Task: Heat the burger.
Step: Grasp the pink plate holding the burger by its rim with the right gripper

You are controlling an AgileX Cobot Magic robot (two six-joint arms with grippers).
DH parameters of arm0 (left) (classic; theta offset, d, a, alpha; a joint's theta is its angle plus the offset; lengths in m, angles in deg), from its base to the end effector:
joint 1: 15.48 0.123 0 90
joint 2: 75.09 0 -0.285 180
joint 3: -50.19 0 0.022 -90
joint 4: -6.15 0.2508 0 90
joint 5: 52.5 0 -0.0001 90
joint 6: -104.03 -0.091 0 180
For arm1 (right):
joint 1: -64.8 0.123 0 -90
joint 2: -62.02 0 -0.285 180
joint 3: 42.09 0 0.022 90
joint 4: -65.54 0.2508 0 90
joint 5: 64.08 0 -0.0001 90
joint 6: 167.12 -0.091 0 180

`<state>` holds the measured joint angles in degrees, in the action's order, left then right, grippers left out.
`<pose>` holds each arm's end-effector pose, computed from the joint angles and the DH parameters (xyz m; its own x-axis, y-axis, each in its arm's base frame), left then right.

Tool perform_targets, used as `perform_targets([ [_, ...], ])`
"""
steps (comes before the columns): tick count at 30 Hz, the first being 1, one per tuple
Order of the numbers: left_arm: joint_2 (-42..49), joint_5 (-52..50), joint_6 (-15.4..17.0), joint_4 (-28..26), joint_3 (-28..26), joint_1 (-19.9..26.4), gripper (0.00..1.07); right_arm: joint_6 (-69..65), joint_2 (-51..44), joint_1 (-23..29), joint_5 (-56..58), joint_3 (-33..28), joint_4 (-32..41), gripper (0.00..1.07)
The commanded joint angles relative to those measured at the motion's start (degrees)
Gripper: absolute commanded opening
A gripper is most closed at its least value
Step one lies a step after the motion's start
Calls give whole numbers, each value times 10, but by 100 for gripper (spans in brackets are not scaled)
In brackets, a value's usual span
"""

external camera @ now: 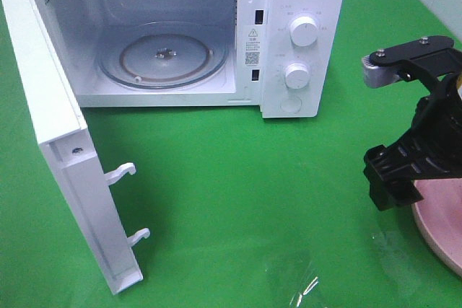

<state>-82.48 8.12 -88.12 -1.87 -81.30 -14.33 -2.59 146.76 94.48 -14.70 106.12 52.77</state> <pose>-0.0061 -0.0112 0.2784 -0.4254 0.1330 -0.8952 0.1513 0.9857 0.0745 0.2082 0.1011 0.2277 -0.8891 -0.3670 -0.2735 -0.3440 0.9300 -0.1295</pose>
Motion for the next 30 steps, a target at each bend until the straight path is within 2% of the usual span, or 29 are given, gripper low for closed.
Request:
perform_targets([
  [1, 10, -7, 1, -2, 1, -3, 98, 4, -2, -8, 12, 1, -5, 96],
  [2, 10, -7, 1, -2, 1, -3, 98, 4, -2, -30, 15, 1, -1, 95],
  [5, 10, -7, 1, -2, 1, -3, 98, 5, -2, -41, 17, 1, -2, 95],
  [7, 10, -7, 1, -2, 1, -3, 98, 19, -2, -74, 17, 1, -2, 94],
  [12, 10, -7, 1, -2, 1, -3, 98, 27, 9, -103, 13, 1, -1, 94],
  [18, 10, -7, 1, -2, 1, -3, 98, 28, 38, -114, -10, -7, 2, 93],
  [30, 10, -7, 1, -2, 1, -3, 98, 23, 124, -114, -133, -74, 18, 90],
])
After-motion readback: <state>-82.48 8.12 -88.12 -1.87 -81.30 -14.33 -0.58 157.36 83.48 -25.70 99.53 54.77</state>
